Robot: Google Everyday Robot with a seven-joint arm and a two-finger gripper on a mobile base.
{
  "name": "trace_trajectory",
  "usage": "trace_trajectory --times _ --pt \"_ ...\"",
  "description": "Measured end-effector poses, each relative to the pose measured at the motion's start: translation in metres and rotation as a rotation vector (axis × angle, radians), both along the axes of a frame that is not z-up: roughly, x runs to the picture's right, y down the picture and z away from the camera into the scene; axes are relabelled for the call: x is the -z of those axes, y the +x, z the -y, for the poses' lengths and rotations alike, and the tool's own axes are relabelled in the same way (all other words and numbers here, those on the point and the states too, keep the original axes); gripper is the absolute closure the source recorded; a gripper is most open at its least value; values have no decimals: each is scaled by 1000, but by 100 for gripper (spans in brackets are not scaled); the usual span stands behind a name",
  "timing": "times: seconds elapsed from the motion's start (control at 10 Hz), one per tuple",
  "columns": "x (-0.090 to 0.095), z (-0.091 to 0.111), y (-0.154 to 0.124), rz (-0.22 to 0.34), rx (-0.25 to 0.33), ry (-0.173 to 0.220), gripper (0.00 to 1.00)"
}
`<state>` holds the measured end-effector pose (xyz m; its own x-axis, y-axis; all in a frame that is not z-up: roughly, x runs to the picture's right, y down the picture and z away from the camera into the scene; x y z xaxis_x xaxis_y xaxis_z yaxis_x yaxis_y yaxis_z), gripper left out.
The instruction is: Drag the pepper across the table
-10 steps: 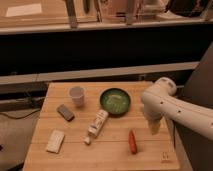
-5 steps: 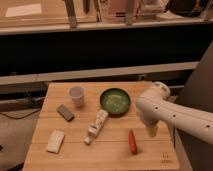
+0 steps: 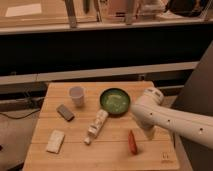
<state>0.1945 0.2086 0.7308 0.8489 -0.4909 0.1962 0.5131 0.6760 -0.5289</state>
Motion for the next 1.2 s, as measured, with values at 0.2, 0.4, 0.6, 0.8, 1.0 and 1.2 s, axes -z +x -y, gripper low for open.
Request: trace_trajectory --times 0.2,0.4,0.6,0.8,1.0,1.2 --pt "-11 -15 -6 36 30 -5 20" --pt "-16 -23 -11 69 58 -9 20" --pt "-23 -32 -15 104 67 -17 20" --pt "-27 -34 -15 125 67 -18 20" --pt "-32 -39 -14 158 72 -20 20" --pt "-33 -45 -12 182 79 -21 20"
